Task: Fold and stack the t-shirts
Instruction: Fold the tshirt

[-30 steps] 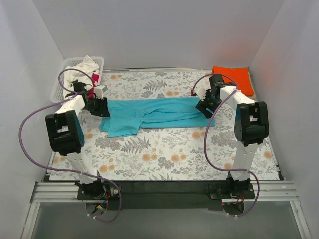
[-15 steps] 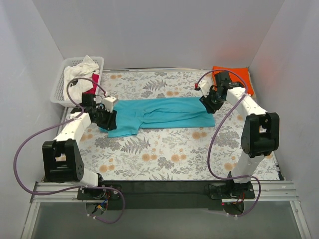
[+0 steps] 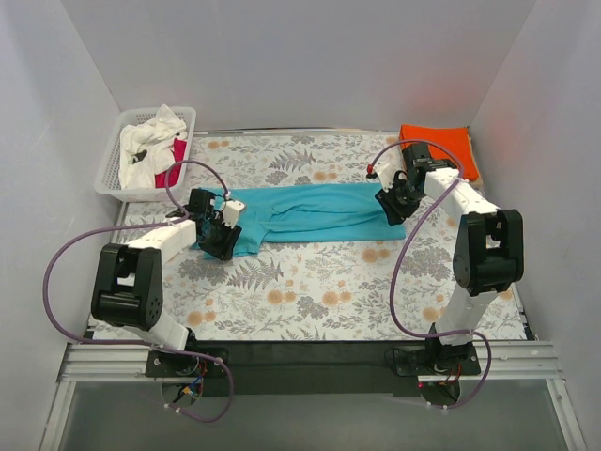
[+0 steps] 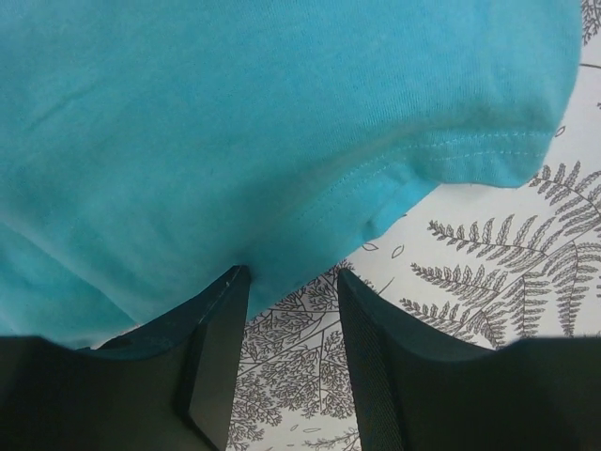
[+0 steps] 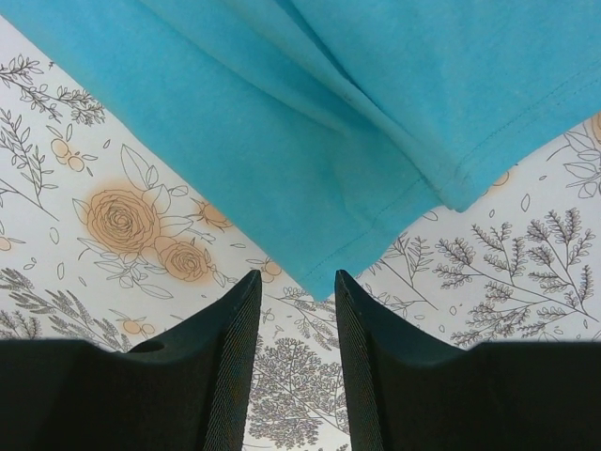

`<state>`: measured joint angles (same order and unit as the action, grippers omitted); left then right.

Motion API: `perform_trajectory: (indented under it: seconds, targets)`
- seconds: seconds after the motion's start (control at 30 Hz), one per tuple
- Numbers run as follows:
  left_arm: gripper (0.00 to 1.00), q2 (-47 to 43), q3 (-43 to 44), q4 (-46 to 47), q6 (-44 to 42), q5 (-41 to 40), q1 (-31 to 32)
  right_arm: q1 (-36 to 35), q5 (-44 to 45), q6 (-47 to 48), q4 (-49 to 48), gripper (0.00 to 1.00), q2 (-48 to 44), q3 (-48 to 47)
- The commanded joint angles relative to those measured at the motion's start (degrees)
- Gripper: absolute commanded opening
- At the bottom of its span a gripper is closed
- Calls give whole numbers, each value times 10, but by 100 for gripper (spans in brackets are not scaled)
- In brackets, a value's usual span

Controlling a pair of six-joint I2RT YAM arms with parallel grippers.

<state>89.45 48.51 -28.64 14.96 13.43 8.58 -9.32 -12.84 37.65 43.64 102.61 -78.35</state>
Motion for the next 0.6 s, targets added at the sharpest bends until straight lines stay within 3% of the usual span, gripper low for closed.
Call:
perform_trajectory:
  seconds: [0.0, 0.1, 0.17, 0.2, 0.4, 0.57]
  targets:
    - [41, 19, -13, 25, 8, -34, 14, 3, -12, -5, 5, 37, 0, 4]
    - [22, 20, -13, 15, 7, -40, 17, 3, -9, -4, 6, 36, 1, 4]
    - [3, 15, 8, -8, 10, -26, 17, 4, -9, -2, 5, 34, 2, 4]
    - [0, 0, 21, -40, 12, -19, 17, 4, -8, -1, 5, 34, 2, 5]
    - [0, -21, 151, -135, 29, 16, 17, 3, -7, 7, 5, 33, -1, 8]
    - [0, 26, 214, -111, 34, 12, 12, 3, -9, 7, 4, 32, 0, 7]
